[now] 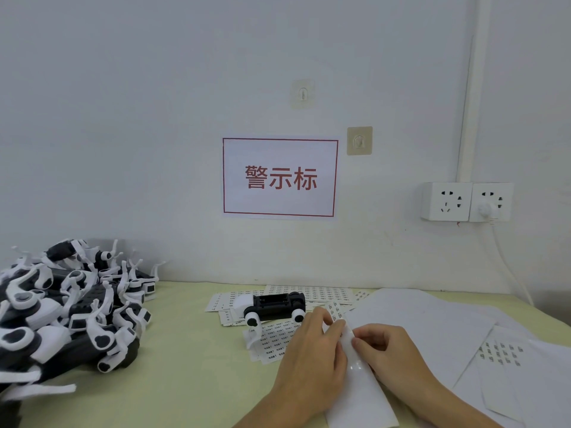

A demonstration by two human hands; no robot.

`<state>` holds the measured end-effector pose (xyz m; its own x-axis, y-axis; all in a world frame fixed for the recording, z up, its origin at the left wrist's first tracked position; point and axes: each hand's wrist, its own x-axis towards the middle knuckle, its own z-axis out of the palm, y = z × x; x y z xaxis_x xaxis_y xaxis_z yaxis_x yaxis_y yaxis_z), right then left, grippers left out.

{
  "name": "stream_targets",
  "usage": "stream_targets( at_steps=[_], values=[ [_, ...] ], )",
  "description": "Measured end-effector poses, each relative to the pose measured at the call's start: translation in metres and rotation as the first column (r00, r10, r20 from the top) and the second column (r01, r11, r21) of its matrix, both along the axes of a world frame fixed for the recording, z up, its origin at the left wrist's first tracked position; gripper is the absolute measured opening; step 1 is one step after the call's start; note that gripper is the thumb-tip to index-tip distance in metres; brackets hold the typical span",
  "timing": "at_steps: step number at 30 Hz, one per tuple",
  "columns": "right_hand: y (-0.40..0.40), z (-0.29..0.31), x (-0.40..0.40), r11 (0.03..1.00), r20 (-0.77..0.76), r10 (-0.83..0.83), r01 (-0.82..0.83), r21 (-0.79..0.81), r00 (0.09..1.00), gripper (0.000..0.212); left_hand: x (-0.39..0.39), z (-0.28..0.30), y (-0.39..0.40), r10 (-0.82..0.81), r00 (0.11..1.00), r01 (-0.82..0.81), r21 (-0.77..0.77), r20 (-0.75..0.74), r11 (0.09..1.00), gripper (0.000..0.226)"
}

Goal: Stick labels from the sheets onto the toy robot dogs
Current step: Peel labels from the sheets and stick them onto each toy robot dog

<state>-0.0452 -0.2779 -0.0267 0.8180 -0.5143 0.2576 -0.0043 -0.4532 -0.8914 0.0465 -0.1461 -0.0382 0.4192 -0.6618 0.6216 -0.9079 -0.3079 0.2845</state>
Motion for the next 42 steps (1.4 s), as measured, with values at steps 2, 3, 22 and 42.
stream_targets(
  at_steps=[2,3,22,42],
  values=[
    [0.000,0.000,0.000,1.000,-0.003,0.002,-0.002,-0.003,1.000,0.021,0.000,0.000,0.000,0.009,1.000,-0.009,0.016,-0.002,1.000,0.037],
    [0.000,0.000,0.000,1.000,-0.003,-0.001,0.001,-0.006,1.000,0.021,0.001,0.000,0.000,0.011,1.000,-0.011,0.021,-0.005,1.000,0.038],
    [0.001,-0.005,0.005,0.958,0.062,-0.218,0.226,-0.174,0.974,0.021,0.001,-0.006,-0.002,-0.006,1.000,0.005,0.014,0.018,1.000,0.070],
    [-0.014,-0.006,0.005,0.928,0.243,-0.175,0.078,0.364,0.954,0.029,0.004,-0.009,-0.004,-0.002,0.997,-0.009,0.132,0.077,0.991,0.065]
  ],
)
